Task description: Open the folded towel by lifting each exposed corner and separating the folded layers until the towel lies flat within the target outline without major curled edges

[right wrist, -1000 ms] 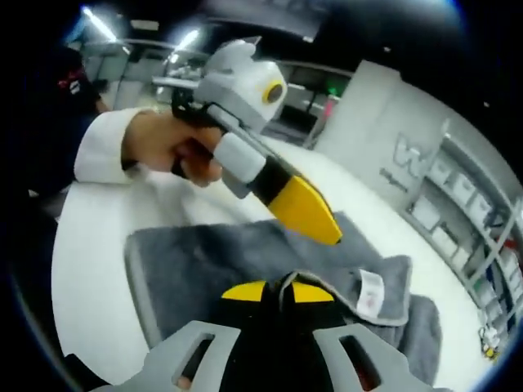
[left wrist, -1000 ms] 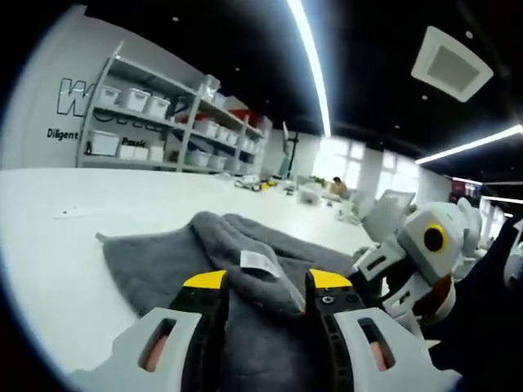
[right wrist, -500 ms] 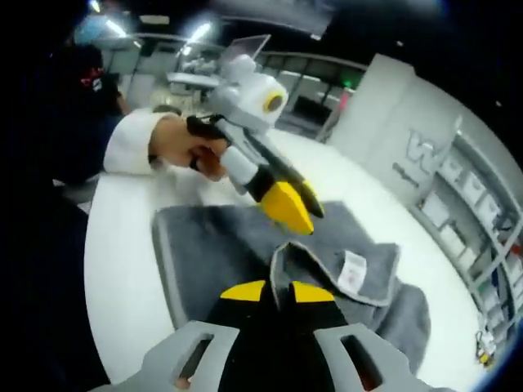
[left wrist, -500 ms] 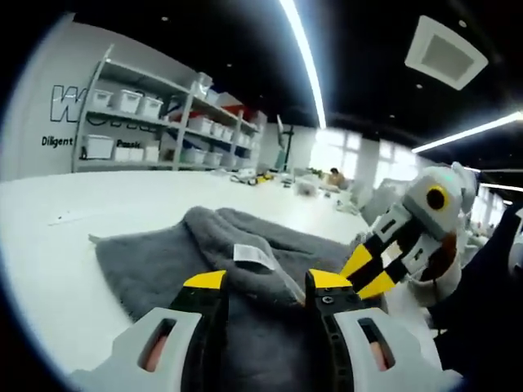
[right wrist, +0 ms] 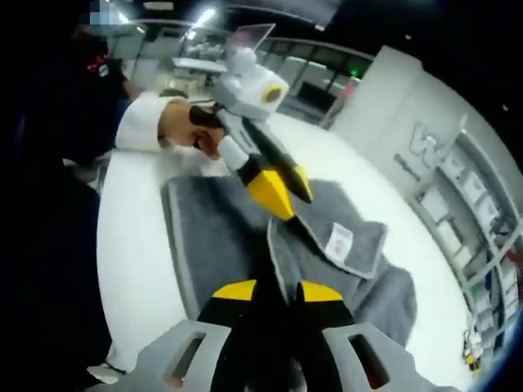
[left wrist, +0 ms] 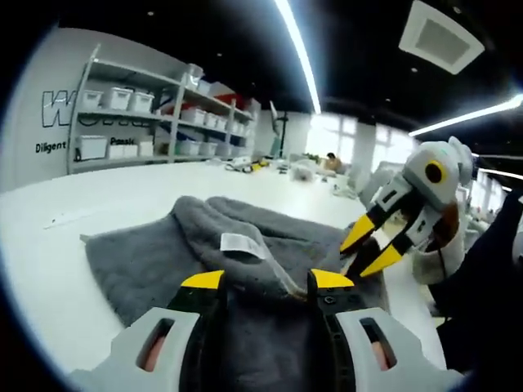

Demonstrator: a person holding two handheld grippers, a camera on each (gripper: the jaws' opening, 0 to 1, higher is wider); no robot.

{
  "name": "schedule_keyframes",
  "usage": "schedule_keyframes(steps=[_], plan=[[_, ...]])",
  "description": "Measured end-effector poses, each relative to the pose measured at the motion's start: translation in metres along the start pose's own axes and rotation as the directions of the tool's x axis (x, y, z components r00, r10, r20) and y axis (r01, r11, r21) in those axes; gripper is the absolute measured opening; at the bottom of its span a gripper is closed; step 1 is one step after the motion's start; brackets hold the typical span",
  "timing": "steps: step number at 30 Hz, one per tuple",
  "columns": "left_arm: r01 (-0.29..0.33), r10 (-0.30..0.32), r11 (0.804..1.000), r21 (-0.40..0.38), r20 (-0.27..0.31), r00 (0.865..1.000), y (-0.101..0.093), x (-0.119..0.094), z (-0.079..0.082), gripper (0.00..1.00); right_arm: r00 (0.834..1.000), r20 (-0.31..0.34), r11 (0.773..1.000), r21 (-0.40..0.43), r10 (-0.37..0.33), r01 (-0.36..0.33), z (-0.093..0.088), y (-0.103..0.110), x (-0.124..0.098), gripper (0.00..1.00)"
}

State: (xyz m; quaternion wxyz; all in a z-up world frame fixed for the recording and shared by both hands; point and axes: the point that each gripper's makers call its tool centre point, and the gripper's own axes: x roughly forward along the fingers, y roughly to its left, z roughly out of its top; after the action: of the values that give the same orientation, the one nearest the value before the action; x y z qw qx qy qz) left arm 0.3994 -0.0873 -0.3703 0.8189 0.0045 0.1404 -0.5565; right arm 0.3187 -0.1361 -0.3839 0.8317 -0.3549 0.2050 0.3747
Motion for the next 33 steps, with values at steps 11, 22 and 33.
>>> schedule_keyframes(steps=[11,22,33], plan=[[-0.056,0.065,0.993,0.104,-0.087,0.994,0.004,0.001,-0.012,0.39,0.996,0.002,0.991,-0.097,0.089,-0.088,0.011,0.026,0.012,0.0],[-0.067,0.083,0.992,0.107,-0.154,0.985,0.005,-0.004,-0.02,0.29,0.988,0.08,0.981,-0.15,0.133,-0.12,0.044,0.05,0.019,0.0],[-0.06,0.079,0.994,0.088,-0.223,0.972,0.0,-0.007,-0.035,0.18,0.98,0.134,0.979,-0.162,0.149,-0.126,0.062,0.06,0.022,0.0]])
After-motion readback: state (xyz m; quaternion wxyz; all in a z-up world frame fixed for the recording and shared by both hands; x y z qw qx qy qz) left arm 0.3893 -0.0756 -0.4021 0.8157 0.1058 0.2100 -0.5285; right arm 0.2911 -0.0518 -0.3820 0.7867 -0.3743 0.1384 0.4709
